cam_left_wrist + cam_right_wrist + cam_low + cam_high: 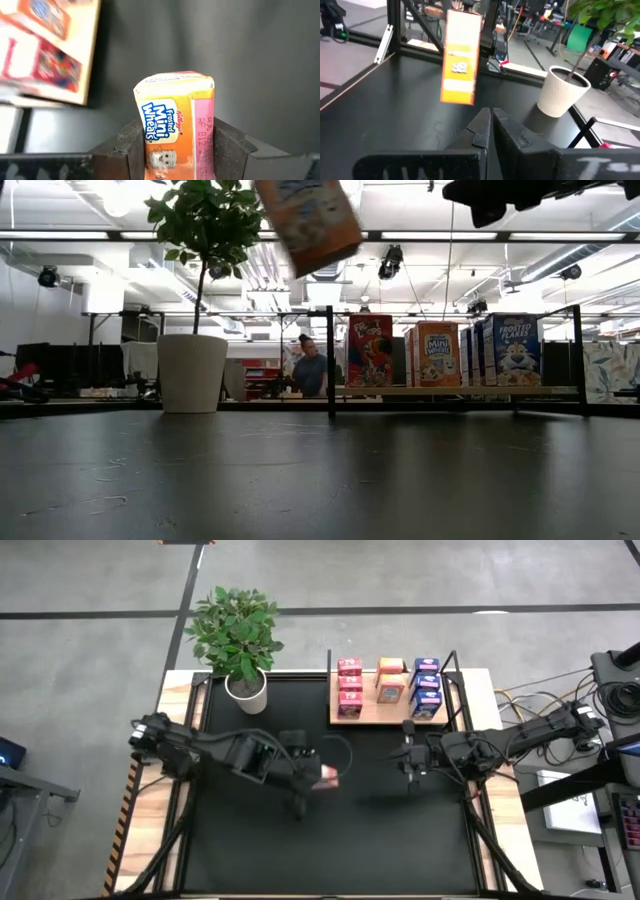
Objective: Stack cereal on shelf
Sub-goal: Put the orange cereal box on the shelf aligned with other orange cereal box
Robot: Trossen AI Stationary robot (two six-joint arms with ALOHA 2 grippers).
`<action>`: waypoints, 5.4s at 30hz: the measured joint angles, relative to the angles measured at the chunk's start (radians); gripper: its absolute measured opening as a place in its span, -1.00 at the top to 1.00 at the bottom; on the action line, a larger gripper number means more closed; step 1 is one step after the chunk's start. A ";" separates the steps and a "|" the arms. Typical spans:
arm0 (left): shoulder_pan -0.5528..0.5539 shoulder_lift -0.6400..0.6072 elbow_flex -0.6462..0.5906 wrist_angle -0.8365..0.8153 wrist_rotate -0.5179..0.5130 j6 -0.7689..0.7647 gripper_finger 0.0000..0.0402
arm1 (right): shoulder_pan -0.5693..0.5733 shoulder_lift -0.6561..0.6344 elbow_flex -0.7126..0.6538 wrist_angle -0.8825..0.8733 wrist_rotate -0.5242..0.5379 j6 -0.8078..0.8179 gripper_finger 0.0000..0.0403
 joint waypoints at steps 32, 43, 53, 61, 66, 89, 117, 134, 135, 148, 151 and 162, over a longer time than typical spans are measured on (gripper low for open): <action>0.431 0.391 0.471 0.340 0.277 0.571 0.21 | 0.000 -0.299 -0.146 0.040 -0.089 -0.080 0.94; 0.518 0.455 0.448 0.376 0.296 0.564 0.21 | 0.000 -0.303 -0.146 0.036 -0.087 -0.070 0.94; 0.527 0.521 0.435 0.418 0.314 0.531 0.21 | 0.000 -0.302 -0.146 0.028 -0.087 -0.043 0.94; 0.526 0.564 0.435 0.459 0.312 0.512 0.21 | 0.000 -0.301 -0.146 0.030 -0.086 -0.038 0.94; 0.526 0.583 0.435 0.509 0.310 0.510 0.21 | 0.000 -0.301 -0.146 0.030 -0.086 -0.039 0.94; 0.541 0.635 0.435 0.590 0.238 0.513 -0.03 | 0.000 -0.301 -0.146 0.029 -0.086 -0.040 0.94; 0.379 0.193 0.184 0.480 0.238 0.504 -0.02 | -0.012 -0.229 -0.146 -0.022 0.417 0.075 0.94; 0.298 -0.346 -0.805 1.306 0.227 0.407 -0.03 | -0.218 0.065 0.021 -0.066 0.385 0.264 0.94; 0.298 -0.366 -0.842 1.334 0.227 0.399 -0.03 | -0.229 0.079 0.037 -0.076 0.385 0.267 0.94; 0.298 -0.453 -1.037 1.483 0.157 0.382 -0.03 | -0.418 0.264 0.135 -0.147 0.264 0.289 0.94; 0.298 -0.446 -1.038 1.482 0.119 0.383 -0.03 | -0.451 0.297 0.147 -0.156 0.254 0.288 0.94; 0.300 -0.445 -1.038 1.481 0.097 0.383 -0.03 | -0.496 0.368 0.151 -0.173 0.306 0.247 0.94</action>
